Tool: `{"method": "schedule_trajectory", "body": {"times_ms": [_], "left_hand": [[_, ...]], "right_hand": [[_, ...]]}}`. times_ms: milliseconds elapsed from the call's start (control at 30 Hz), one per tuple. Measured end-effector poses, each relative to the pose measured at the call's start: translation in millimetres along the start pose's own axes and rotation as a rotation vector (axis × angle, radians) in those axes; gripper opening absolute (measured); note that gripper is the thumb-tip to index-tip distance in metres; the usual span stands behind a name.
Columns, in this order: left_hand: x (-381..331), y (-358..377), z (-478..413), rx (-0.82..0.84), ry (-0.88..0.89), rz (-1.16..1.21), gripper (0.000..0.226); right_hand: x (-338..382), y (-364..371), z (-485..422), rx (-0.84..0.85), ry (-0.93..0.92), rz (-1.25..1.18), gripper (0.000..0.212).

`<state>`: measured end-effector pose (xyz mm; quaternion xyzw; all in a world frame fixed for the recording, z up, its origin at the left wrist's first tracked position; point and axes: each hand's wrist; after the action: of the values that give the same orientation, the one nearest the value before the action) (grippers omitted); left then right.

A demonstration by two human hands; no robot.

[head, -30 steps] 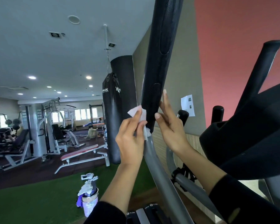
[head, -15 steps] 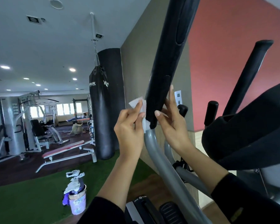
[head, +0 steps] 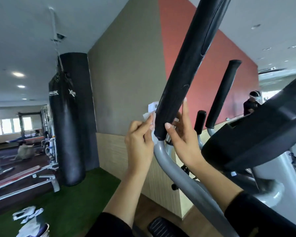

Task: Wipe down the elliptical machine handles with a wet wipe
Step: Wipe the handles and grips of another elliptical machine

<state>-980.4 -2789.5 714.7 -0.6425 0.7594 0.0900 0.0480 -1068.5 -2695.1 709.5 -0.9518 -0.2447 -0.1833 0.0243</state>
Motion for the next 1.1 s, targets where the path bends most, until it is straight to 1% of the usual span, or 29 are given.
{"method": "schedule_trajectory", "body": {"times_ms": [100,167,267,333,400,467,600,700,767,867,1100], "left_hand": [[12.3,-2.3,3.9,0.053,-0.008,0.018,0.037],[14.7,-4.2,4.3,0.076,-0.057,0.051,0.036],[8.2,-6.2,-9.2,0.059,-0.107,0.136,0.034],[0.2,-4.5,-25.3,0.039,-0.062,0.204,0.034],[-5.6,0.4,-37.3,0.075,0.002,0.238,0.034],[-4.8,2.7,-38.6,0.101,0.028,0.255,0.034],[6.7,-4.6,-24.6,0.143,-0.013,0.255,0.036],[-1.5,-6.5,-31.4,0.116,-0.071,0.260,0.033],[-12.6,-3.2,-42.9,0.083,-0.044,0.258,0.031],[-19.9,4.4,-55.2,0.078,-0.012,0.269,0.031],[8.8,2.4,-32.9,0.107,0.040,0.287,0.037]], "right_hand": [[4.0,4.8,6.1,-0.031,0.022,0.025,0.078],[7.8,8.0,9.8,-0.060,0.028,0.049,0.076],[13.6,11.9,12.7,-0.086,0.042,0.081,0.073],[15.8,13.0,13.0,-0.112,0.036,0.112,0.073],[16.1,12.8,11.5,-0.133,0.035,0.143,0.071],[18.4,12.1,8.1,-0.168,0.037,0.166,0.070],[28.4,7.0,-0.6,-0.185,0.029,0.196,0.069],[34.3,3.1,-10.2,-0.197,0.008,0.205,0.067],[36.5,1.8,-14.1,-0.199,0.000,0.188,0.066],[40.0,4.7,-15.6,-0.188,-0.015,0.190,0.067],[38.2,11.7,-13.2,-0.255,0.013,0.251,0.068]]}}
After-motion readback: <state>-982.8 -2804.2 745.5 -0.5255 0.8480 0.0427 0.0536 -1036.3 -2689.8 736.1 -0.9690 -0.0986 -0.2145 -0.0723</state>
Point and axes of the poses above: each hand's wrist, its own z-axis away from the middle knuckle, its own y-axis out of the palm, x = y × z, and after that the axes turned 3 degrees about -x, right-handed
